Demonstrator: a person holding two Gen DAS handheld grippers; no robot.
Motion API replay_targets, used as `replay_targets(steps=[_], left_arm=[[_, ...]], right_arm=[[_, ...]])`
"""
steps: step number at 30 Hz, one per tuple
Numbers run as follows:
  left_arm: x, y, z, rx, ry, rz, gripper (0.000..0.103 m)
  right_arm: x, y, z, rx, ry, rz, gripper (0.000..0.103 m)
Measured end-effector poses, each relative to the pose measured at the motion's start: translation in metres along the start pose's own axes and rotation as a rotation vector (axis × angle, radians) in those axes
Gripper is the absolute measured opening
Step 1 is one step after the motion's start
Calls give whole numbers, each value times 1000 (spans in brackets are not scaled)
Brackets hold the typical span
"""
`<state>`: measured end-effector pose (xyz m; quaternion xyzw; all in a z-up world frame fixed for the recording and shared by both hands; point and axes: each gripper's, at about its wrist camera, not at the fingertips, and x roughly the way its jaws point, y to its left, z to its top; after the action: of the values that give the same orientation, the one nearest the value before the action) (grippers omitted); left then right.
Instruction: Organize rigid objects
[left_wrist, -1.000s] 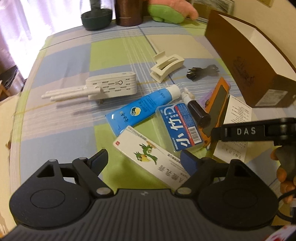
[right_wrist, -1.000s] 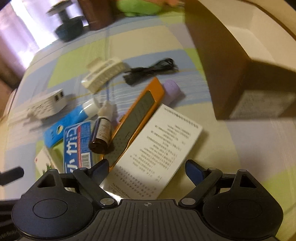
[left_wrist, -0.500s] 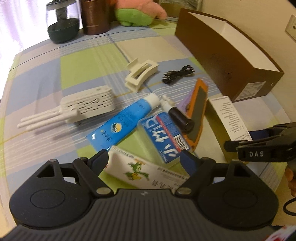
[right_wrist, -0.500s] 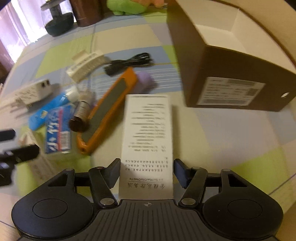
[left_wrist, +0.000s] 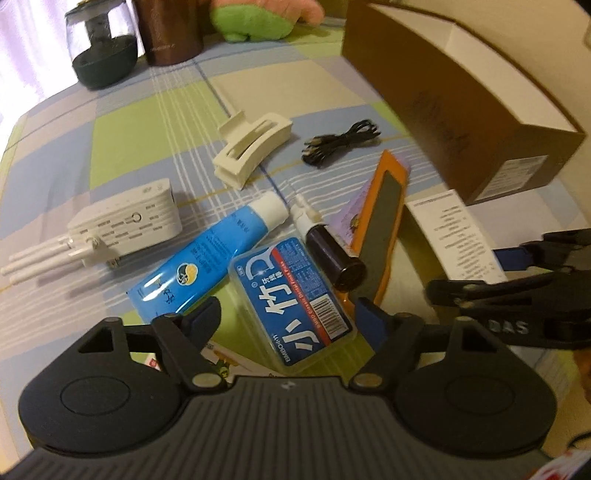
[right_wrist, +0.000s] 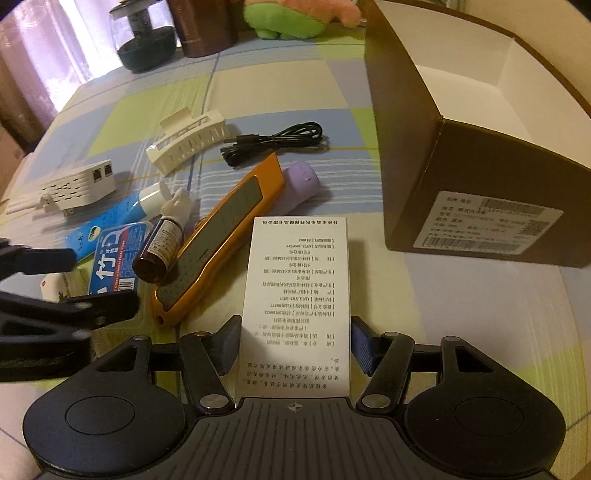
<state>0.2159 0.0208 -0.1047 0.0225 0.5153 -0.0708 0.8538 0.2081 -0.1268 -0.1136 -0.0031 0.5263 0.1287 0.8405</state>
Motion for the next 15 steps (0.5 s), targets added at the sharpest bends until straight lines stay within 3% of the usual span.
replay_targets(steps=[2,4,7,15], left_arm=[[4,0,1,-27,3,6,75],[5,0,2,-39,6,17,64],[3,1,-1,-59,11,20,57],[4,-1,0,-38,22,59,56]], right_arm=[[1,0,-1,-12,-1,16,59],[1,-3,0,-21,-2,33,59],[0,-8,0,-36,0,49,59],[-2,-21,1,-32,-7,62,59]])
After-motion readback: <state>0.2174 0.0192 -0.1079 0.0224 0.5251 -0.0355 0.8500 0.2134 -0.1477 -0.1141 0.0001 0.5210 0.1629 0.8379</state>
